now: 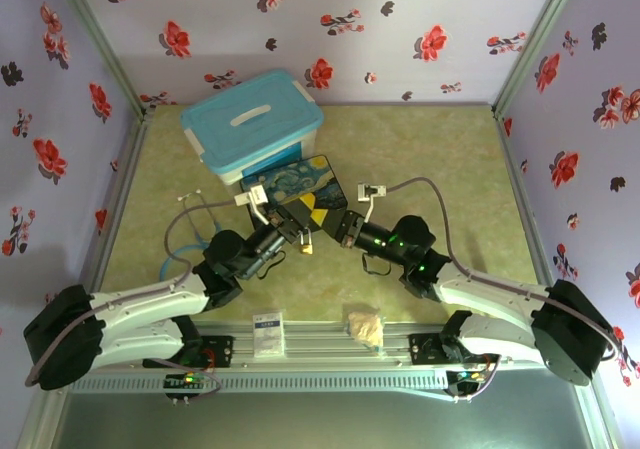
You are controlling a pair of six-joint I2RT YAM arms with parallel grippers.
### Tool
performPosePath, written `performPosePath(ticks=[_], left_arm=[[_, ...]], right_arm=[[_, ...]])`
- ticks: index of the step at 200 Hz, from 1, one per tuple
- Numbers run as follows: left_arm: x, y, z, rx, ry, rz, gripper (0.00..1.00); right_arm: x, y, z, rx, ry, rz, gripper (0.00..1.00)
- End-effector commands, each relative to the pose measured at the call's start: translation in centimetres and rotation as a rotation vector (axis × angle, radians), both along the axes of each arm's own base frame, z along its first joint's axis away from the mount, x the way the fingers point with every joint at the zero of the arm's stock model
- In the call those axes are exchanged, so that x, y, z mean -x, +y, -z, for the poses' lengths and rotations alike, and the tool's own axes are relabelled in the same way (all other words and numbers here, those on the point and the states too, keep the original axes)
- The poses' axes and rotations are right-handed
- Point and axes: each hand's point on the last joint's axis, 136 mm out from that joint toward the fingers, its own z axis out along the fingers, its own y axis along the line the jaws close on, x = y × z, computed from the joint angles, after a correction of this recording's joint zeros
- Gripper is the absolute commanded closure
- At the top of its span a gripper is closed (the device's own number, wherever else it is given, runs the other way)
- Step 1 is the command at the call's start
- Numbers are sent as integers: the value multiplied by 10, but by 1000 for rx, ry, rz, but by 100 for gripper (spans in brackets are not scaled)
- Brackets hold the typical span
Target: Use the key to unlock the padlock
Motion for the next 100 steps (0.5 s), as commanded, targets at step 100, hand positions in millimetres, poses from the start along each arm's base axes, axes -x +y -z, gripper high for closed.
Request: performPosePath(ticks=[100], left_arm=[[-1, 29, 85, -569, 296, -42, 24]], right_arm=[[-30, -79, 118, 694, 201, 320, 100]])
